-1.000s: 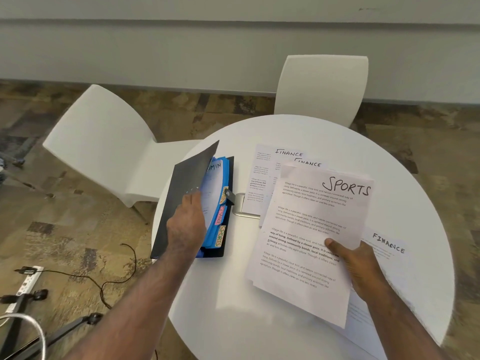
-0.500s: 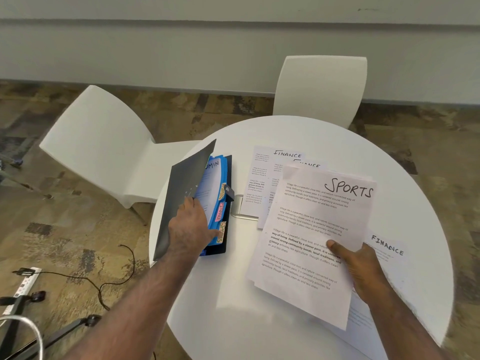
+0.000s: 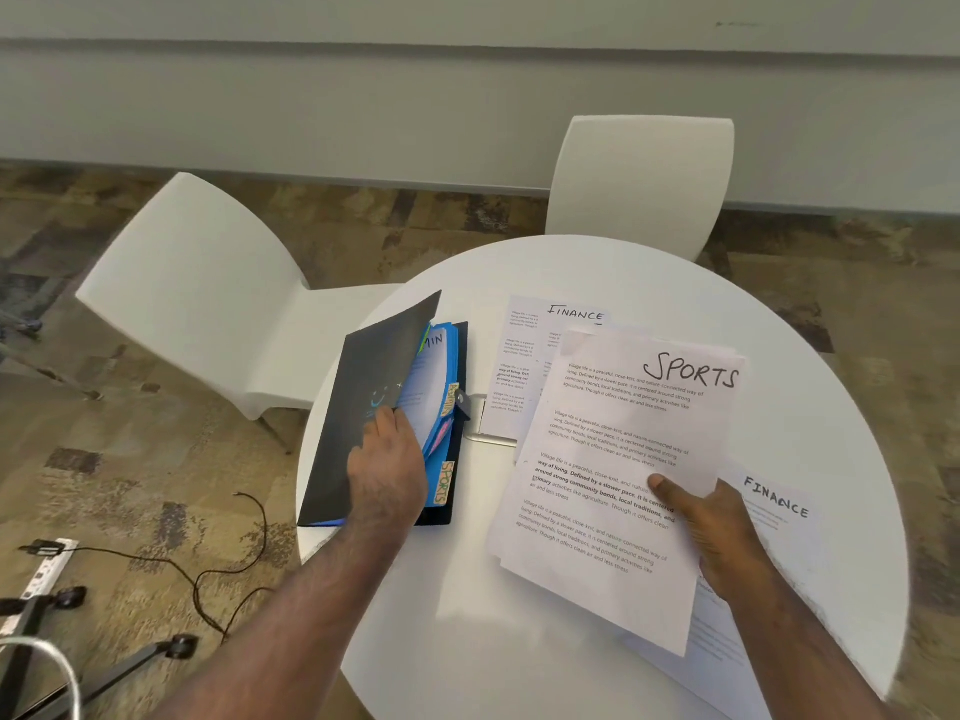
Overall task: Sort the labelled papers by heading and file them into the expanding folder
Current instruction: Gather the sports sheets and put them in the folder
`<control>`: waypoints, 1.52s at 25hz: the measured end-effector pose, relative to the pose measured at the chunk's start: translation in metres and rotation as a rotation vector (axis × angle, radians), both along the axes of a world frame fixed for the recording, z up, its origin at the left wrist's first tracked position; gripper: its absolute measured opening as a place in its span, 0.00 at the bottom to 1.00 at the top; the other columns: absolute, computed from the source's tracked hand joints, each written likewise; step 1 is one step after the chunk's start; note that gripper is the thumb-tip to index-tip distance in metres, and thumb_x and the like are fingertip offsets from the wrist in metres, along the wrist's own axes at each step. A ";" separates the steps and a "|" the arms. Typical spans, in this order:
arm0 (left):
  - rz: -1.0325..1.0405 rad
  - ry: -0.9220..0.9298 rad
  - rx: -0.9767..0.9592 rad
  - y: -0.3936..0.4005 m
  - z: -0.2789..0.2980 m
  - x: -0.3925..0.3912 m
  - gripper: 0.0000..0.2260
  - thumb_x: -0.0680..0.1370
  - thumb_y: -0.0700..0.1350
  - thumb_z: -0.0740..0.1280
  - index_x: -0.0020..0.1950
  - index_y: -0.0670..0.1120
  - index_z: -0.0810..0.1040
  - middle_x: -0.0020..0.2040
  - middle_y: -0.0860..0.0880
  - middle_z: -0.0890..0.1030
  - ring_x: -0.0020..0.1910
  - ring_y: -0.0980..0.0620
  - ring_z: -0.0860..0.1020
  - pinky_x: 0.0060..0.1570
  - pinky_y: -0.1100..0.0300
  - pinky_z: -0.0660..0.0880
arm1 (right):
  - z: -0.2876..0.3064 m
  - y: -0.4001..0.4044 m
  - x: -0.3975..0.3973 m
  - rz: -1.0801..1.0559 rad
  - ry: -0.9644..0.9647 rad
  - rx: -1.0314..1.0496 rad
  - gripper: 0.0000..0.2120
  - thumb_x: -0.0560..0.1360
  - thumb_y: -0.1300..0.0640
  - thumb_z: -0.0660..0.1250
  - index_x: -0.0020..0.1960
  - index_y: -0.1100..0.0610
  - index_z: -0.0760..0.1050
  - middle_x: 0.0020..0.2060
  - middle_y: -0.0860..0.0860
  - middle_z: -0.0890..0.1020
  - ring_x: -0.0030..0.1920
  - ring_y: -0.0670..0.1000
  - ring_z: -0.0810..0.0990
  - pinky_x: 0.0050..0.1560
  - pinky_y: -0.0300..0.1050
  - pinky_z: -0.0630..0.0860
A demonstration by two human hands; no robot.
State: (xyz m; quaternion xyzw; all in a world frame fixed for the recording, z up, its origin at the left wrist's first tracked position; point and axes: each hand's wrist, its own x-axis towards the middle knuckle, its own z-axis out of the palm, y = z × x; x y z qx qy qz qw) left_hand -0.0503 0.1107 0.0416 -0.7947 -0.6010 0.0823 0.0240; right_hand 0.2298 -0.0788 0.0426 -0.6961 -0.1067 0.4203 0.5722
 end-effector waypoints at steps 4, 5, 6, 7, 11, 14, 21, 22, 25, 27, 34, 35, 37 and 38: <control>-0.051 0.028 -0.068 -0.012 -0.017 0.001 0.27 0.71 0.44 0.71 0.68 0.43 0.65 0.60 0.46 0.73 0.56 0.48 0.74 0.52 0.54 0.75 | 0.005 0.015 -0.002 0.027 0.008 0.061 0.23 0.72 0.67 0.72 0.65 0.56 0.74 0.53 0.51 0.86 0.50 0.50 0.86 0.51 0.47 0.80; -0.058 0.012 -0.099 -0.015 -0.023 0.001 0.28 0.71 0.44 0.72 0.69 0.43 0.65 0.61 0.47 0.72 0.57 0.48 0.74 0.52 0.55 0.76 | 0.005 0.018 -0.003 0.034 0.011 0.071 0.25 0.72 0.67 0.72 0.67 0.58 0.72 0.53 0.51 0.86 0.50 0.50 0.86 0.47 0.44 0.81; -0.057 -0.022 -0.134 -0.018 -0.029 0.001 0.30 0.72 0.44 0.73 0.70 0.44 0.64 0.62 0.47 0.71 0.58 0.49 0.72 0.51 0.56 0.78 | 0.005 0.021 -0.005 0.038 0.014 0.075 0.25 0.72 0.68 0.72 0.67 0.59 0.71 0.53 0.51 0.86 0.49 0.49 0.86 0.43 0.42 0.81; -0.053 -0.066 -0.167 -0.021 -0.035 0.001 0.32 0.72 0.43 0.73 0.72 0.44 0.63 0.65 0.48 0.69 0.59 0.49 0.71 0.50 0.57 0.79 | 0.004 0.024 -0.006 0.043 0.014 0.071 0.23 0.72 0.68 0.72 0.65 0.59 0.72 0.52 0.51 0.86 0.48 0.49 0.86 0.42 0.41 0.82; -0.073 -0.109 -0.210 -0.029 -0.052 0.000 0.38 0.74 0.43 0.73 0.77 0.45 0.55 0.73 0.49 0.62 0.63 0.50 0.68 0.48 0.57 0.79 | -0.001 0.034 -0.014 0.074 0.024 0.024 0.13 0.73 0.67 0.72 0.51 0.50 0.81 0.46 0.46 0.88 0.46 0.48 0.87 0.50 0.47 0.79; -0.124 -0.043 -0.209 -0.034 -0.064 -0.003 0.39 0.74 0.45 0.72 0.78 0.45 0.53 0.75 0.47 0.59 0.60 0.48 0.69 0.48 0.57 0.78 | -0.008 0.036 -0.017 0.070 0.028 -0.005 0.13 0.72 0.66 0.73 0.47 0.48 0.83 0.45 0.45 0.88 0.44 0.46 0.87 0.52 0.49 0.79; -0.196 0.092 -0.199 -0.049 -0.090 -0.001 0.32 0.77 0.40 0.64 0.78 0.43 0.53 0.78 0.42 0.58 0.61 0.42 0.70 0.64 0.42 0.68 | -0.010 0.033 -0.018 0.073 -0.039 -0.007 0.22 0.72 0.67 0.73 0.46 0.36 0.81 0.47 0.45 0.87 0.49 0.49 0.85 0.55 0.50 0.78; -0.201 0.091 -0.197 -0.049 -0.091 0.000 0.31 0.77 0.39 0.63 0.78 0.43 0.54 0.78 0.42 0.58 0.60 0.42 0.71 0.64 0.42 0.68 | -0.010 0.032 -0.018 0.068 -0.031 -0.015 0.19 0.72 0.66 0.73 0.47 0.40 0.81 0.48 0.46 0.87 0.50 0.50 0.85 0.56 0.51 0.77; -0.170 0.019 -0.216 -0.047 -0.089 0.001 0.27 0.79 0.37 0.60 0.77 0.44 0.57 0.77 0.45 0.60 0.61 0.43 0.71 0.60 0.47 0.74 | -0.009 0.031 -0.018 0.068 -0.018 -0.048 0.20 0.72 0.66 0.73 0.46 0.39 0.82 0.46 0.45 0.87 0.49 0.52 0.85 0.56 0.51 0.78; -0.126 -0.065 -0.224 -0.042 -0.083 -0.002 0.28 0.78 0.38 0.61 0.78 0.47 0.58 0.75 0.49 0.62 0.61 0.46 0.70 0.52 0.52 0.78 | -0.005 0.032 -0.019 0.094 -0.007 -0.033 0.24 0.73 0.67 0.72 0.44 0.35 0.82 0.47 0.45 0.87 0.47 0.51 0.86 0.52 0.49 0.79; -0.033 -0.587 -0.149 -0.015 -0.052 -0.035 0.35 0.72 0.30 0.62 0.78 0.51 0.63 0.72 0.51 0.66 0.65 0.50 0.70 0.54 0.54 0.80 | 0.001 0.054 -0.030 0.173 0.078 -0.090 0.13 0.74 0.65 0.71 0.57 0.55 0.81 0.51 0.50 0.87 0.50 0.52 0.86 0.50 0.48 0.80; -0.030 -0.657 -0.147 -0.012 -0.050 -0.038 0.35 0.73 0.29 0.62 0.78 0.50 0.64 0.72 0.51 0.67 0.66 0.50 0.70 0.57 0.55 0.79 | 0.003 0.060 -0.034 0.204 0.062 -0.093 0.14 0.74 0.65 0.71 0.58 0.55 0.80 0.52 0.51 0.87 0.51 0.53 0.86 0.53 0.49 0.80; -0.032 -0.772 -0.166 -0.007 -0.046 -0.043 0.33 0.74 0.27 0.62 0.77 0.49 0.65 0.71 0.50 0.68 0.67 0.51 0.70 0.62 0.56 0.77 | 0.008 0.076 -0.042 0.265 -0.001 -0.112 0.16 0.74 0.64 0.71 0.61 0.57 0.79 0.53 0.51 0.86 0.51 0.52 0.85 0.54 0.49 0.79; -0.036 -0.810 -0.173 -0.005 -0.045 -0.044 0.33 0.74 0.26 0.61 0.77 0.49 0.66 0.70 0.50 0.68 0.67 0.53 0.70 0.63 0.58 0.75 | 0.010 0.085 -0.045 0.280 -0.045 -0.126 0.16 0.74 0.64 0.71 0.61 0.57 0.79 0.53 0.52 0.85 0.50 0.51 0.85 0.53 0.48 0.79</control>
